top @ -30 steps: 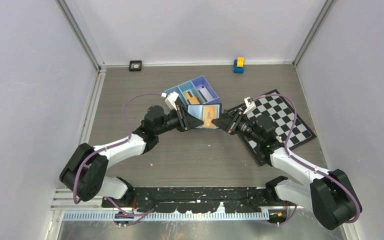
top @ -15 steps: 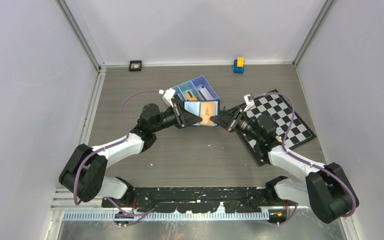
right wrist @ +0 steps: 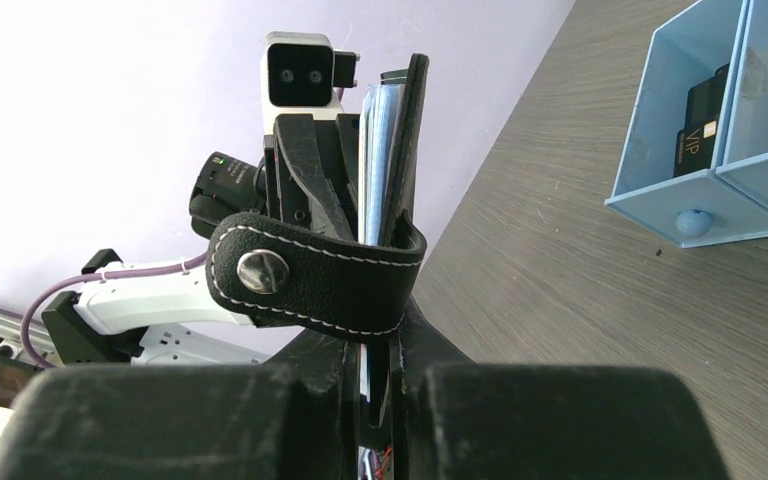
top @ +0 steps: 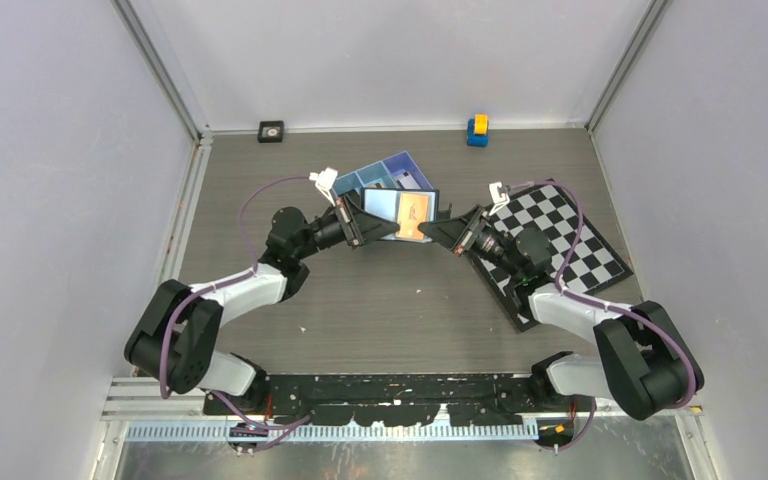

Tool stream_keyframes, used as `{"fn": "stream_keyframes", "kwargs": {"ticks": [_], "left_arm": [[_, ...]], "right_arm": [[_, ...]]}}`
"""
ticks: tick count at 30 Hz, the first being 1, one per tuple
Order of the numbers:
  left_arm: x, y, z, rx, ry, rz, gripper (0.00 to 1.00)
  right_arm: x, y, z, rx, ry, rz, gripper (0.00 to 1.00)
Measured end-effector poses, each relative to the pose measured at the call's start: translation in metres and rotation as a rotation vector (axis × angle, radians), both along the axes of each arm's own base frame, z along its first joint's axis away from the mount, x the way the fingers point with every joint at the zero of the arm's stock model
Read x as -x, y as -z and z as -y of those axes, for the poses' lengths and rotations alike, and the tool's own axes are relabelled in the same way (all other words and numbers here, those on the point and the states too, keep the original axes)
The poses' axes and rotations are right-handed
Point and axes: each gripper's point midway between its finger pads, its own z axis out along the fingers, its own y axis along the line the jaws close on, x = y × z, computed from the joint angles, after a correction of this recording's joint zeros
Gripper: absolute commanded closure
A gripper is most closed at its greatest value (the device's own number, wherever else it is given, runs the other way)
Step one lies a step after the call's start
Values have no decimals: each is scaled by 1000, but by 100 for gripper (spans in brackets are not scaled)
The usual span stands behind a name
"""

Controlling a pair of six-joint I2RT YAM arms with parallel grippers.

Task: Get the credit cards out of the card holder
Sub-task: Remove the credit card from the card holder.

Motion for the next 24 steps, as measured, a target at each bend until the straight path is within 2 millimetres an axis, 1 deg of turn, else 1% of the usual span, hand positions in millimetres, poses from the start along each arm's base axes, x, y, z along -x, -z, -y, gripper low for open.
{"fn": "stream_keyframes", "kwargs": {"ticks": [6, 9, 13, 20, 21, 22, 23, 24], "left_arm": [[-1, 4, 1, 15, 22, -18, 90], [-2, 6, 2, 19, 30, -28, 99], [-4, 8, 1, 18, 28, -35, 100], [-5, 14, 0, -7, 23, -47, 100], [-5, 15, 0, -8, 22, -50, 100], [-6, 15, -1, -7, 21, -52, 100], [-6, 15, -1, -7, 24, -55, 100], [-6, 15, -2, -7, 22, -56, 100]], "right_arm": [[-1, 1, 0, -7, -7, -7, 98], [-1, 2, 0, -6, -6, -11, 92], [-2, 3, 1, -7, -6, -17, 80], [-2, 7, 1, 7, -3, -33, 79], [-2, 7, 1, 10, -3, -34, 81], [-2, 8, 1, 11, -2, -35, 86], [-1, 8, 1, 13, -2, -36, 88], [-1, 8, 1, 15, -1, -36, 89]]}}
